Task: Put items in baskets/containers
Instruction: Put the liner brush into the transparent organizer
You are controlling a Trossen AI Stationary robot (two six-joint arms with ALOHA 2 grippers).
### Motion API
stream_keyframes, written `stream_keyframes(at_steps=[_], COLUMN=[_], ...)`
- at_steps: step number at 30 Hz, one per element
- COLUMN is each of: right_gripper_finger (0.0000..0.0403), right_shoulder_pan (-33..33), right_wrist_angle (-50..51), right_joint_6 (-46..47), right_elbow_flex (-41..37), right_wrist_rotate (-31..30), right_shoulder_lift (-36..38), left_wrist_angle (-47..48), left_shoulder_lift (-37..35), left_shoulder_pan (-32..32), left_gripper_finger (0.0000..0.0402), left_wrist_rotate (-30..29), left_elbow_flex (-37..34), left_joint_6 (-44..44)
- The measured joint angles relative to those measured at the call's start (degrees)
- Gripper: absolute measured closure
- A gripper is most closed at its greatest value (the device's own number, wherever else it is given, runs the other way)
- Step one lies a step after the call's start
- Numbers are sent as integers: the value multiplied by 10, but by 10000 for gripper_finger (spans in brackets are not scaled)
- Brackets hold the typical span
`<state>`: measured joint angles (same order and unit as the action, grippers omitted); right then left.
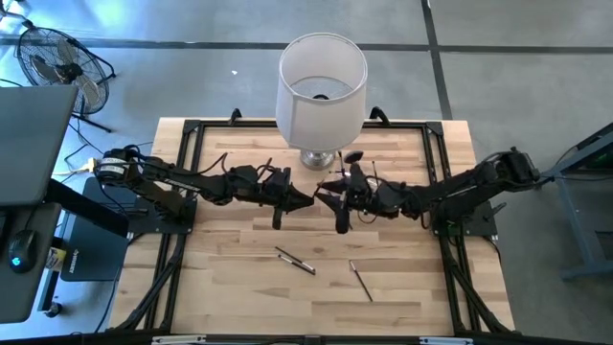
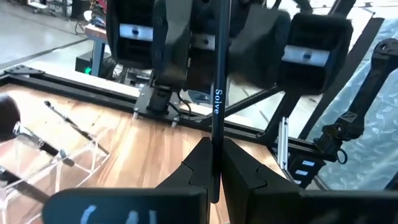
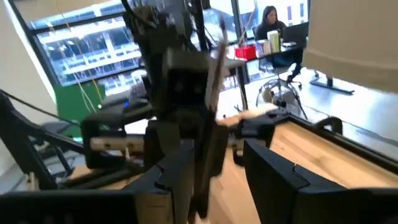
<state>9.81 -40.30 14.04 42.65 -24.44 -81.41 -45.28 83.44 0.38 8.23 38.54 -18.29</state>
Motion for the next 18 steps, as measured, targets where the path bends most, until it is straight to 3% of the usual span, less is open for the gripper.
stream_keyframes(at_steps=[10, 18], right_gripper_finger=[280, 388], right_shoulder_pan=[-31, -31], right_wrist_angle=[-27, -29], right_joint_6=[0, -22], right_elbow_flex=[0, 0], right_wrist_rotate=[46, 59], right_shoulder_lift=[0, 0], left_wrist_angle=[9, 10], left_shoulder_lift=[0, 0], left_shoulder_pan=[0, 1], left_gripper_finger=[386, 385], left_wrist_rotate=[-1, -6], left_elbow_flex=[0, 0], left_joint_6=[0, 9])
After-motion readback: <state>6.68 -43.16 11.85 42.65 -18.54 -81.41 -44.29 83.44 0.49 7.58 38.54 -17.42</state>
